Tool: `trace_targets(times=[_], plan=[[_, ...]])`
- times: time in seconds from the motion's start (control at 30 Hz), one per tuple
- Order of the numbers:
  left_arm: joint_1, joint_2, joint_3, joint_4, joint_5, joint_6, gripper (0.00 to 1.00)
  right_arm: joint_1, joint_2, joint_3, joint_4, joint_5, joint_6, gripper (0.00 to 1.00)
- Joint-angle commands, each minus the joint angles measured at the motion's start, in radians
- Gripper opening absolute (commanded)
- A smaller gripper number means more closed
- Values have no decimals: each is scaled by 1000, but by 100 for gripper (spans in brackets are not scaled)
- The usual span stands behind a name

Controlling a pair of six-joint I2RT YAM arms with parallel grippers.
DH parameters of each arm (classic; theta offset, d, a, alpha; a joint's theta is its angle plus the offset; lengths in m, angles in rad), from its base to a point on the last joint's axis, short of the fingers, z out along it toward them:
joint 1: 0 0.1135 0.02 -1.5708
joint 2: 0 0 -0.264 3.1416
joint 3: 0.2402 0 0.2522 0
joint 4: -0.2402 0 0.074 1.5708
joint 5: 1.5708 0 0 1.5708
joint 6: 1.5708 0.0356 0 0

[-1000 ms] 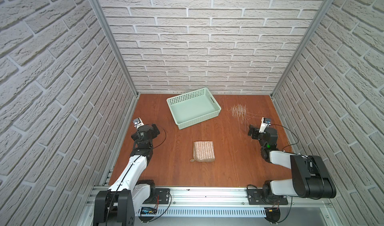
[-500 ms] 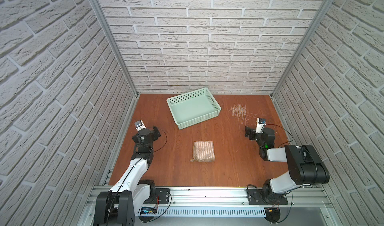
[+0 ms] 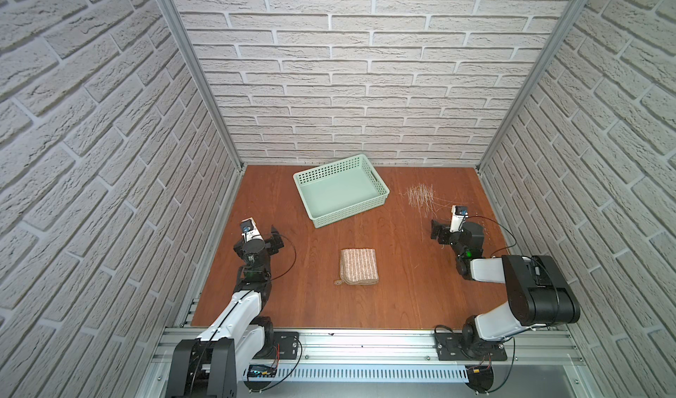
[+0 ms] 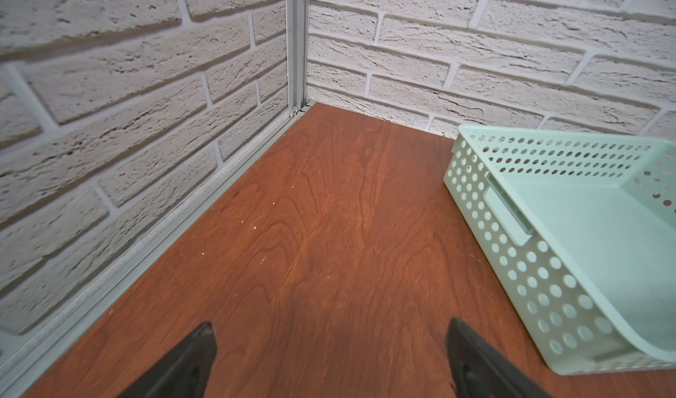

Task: Fold the square dishcloth
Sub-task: Reset both arms

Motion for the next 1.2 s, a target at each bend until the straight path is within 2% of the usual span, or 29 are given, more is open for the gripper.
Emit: trace_targets(times=[0.0,0.43,0.57,0.77,0.93,1.17], plan=[[-17,51,6,115,11,46,98,-6,-3,20,8,9,-3,99],[-43,323,98,267,1,147,98,-7,-4,20,8,9,-2,99],[-25,396,93,361,14,158,98,-6,-2,21,7,9,-3,99],[-6,556,171,361,112,177,98,-6,-2,22,4,7,-4,99],[44,559,202,289,218,152,98,-6,-1,25,0,8,-5,99],[54,559,207,283,237,146,98,-5,-1,29,-8,13,-4,99]])
